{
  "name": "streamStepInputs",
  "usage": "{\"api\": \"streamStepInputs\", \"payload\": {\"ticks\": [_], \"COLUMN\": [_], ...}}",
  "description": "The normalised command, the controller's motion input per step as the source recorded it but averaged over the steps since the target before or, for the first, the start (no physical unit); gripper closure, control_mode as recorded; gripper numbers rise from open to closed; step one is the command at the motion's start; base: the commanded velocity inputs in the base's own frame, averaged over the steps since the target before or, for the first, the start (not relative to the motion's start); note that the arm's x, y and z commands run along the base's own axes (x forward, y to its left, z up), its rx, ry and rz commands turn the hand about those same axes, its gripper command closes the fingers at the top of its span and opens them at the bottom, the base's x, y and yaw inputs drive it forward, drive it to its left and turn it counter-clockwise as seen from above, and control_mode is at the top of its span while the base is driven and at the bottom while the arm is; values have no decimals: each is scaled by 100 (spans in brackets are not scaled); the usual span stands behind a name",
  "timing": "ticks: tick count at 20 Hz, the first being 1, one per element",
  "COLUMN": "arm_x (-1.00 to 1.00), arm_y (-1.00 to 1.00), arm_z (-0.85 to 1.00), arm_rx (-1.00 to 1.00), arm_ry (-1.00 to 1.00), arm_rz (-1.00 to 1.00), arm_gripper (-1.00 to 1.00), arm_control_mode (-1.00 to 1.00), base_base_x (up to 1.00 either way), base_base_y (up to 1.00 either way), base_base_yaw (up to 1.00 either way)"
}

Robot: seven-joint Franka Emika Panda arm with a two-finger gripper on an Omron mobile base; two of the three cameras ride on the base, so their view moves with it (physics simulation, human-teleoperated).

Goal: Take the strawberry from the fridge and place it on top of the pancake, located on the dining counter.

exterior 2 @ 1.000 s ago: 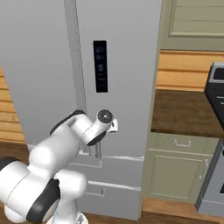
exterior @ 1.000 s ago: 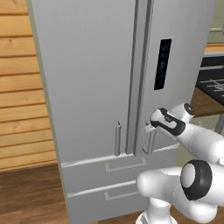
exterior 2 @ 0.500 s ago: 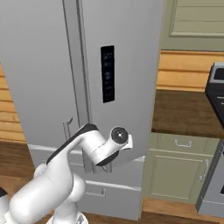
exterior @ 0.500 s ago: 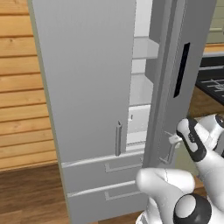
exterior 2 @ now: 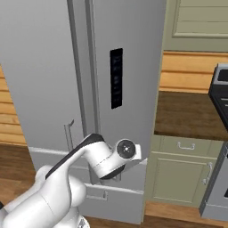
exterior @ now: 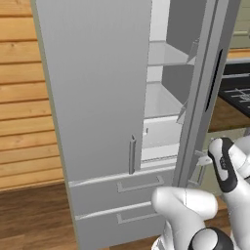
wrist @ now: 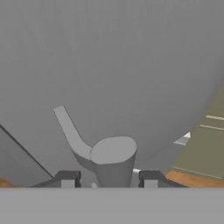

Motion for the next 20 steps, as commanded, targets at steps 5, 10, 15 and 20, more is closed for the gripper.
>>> {"api": "streamStepInputs", "payload": {"ticks": [5, 10, 15, 20], "arm_x": [-7, -58, -87, -65], "arm_y": [-38, -13, 78, 100], "arm_z": [45, 46, 41, 60], "arm_rx": [0, -4, -35, -48], "arm_ry": [2, 1, 5, 9], "arm_rz": [0, 0, -6, -6], "arm_gripper": [-100, -100, -100, -100], "arm_control_mode": [-100, -100, -100, -100], "base_base_x": [0, 0, 0, 0], "base_base_y": [0, 0, 0, 0], "base_base_yaw": [0, 0, 0, 0]}}
